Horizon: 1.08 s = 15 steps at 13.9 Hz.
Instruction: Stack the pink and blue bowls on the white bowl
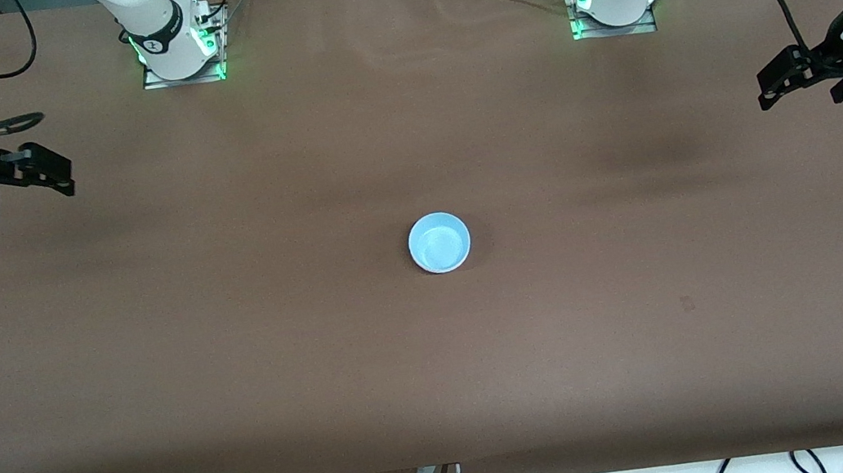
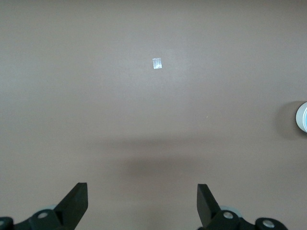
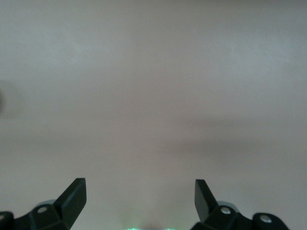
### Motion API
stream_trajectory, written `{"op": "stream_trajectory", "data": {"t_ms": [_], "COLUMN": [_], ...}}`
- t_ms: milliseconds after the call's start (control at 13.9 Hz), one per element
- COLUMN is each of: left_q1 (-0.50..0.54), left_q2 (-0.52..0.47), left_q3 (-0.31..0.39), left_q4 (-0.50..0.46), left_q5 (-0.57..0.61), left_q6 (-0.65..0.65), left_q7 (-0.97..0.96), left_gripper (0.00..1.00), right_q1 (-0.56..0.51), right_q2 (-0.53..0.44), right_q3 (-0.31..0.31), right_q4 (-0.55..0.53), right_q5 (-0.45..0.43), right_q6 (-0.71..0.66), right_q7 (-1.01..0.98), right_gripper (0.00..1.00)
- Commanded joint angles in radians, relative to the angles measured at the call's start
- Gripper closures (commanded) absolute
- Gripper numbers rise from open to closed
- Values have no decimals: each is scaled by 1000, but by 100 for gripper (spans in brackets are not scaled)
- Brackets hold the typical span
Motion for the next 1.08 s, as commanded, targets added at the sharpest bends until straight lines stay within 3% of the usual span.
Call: {"op": "stream_trajectory", "data": {"t_ms": [0, 576, 1008], "left_q1": [-3, -9, -12], "left_q2": [70, 164, 193], "left_q3": [-4, -4, -5], "left_q4": [100, 223, 228], "left_q5": [31, 31, 94], "left_q6": [-13, -13, -8], "left_q7": [-16, -20, -16], "left_gripper": [0, 0, 0], "right_q1": [-19, -22, -19], "right_q2": [-16, -11, 1], "right_q3": [-37, -33, -33], "right_q4": [-25, -19, 2], "right_q5": [13, 44, 45], "right_q6": [-36, -97, -125], "right_q7": [-34, -19, -17], "right_gripper": [0, 0, 0]}}
